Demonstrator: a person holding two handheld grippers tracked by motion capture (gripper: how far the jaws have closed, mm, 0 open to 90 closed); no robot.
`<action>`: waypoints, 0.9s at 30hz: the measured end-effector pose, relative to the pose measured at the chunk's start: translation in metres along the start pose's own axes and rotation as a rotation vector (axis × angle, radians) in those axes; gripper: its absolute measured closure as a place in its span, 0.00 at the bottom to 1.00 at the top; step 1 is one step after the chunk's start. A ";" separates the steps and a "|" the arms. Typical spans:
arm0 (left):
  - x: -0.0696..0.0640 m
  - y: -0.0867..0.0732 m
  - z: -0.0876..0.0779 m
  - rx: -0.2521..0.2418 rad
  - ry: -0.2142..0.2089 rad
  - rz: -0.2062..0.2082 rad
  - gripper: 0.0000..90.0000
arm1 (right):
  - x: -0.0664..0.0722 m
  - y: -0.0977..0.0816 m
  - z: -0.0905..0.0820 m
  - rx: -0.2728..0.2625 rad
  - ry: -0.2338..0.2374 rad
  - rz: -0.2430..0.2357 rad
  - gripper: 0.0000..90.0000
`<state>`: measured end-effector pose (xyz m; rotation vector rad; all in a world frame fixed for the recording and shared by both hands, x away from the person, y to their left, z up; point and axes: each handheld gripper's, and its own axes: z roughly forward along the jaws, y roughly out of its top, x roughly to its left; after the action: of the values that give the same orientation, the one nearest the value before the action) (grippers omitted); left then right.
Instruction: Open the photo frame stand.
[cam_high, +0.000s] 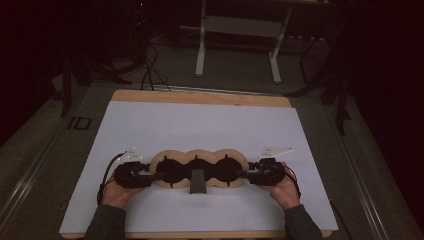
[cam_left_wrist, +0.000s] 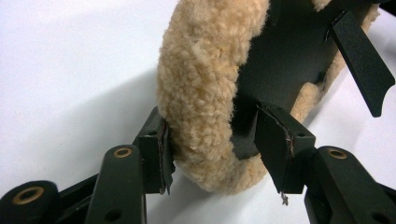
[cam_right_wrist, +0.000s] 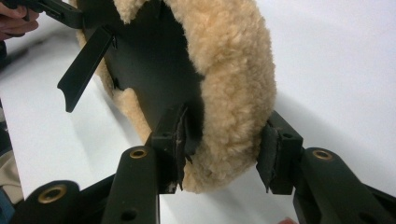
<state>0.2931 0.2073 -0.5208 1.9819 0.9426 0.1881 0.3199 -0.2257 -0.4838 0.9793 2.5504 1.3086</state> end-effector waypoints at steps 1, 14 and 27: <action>-0.003 0.001 -0.001 0.002 0.013 0.023 0.56 | 0.000 0.000 0.000 0.002 -0.001 0.004 0.62; -0.016 0.006 0.000 -0.007 0.083 0.107 0.60 | -0.004 -0.002 -0.001 0.011 -0.042 -0.005 0.59; -0.022 0.016 0.010 -0.019 0.161 0.169 0.60 | -0.010 -0.002 0.000 -0.014 -0.096 0.004 0.56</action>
<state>0.2910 0.1810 -0.5096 2.0526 0.8701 0.4558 0.3265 -0.2327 -0.4869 1.0187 2.4664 1.2471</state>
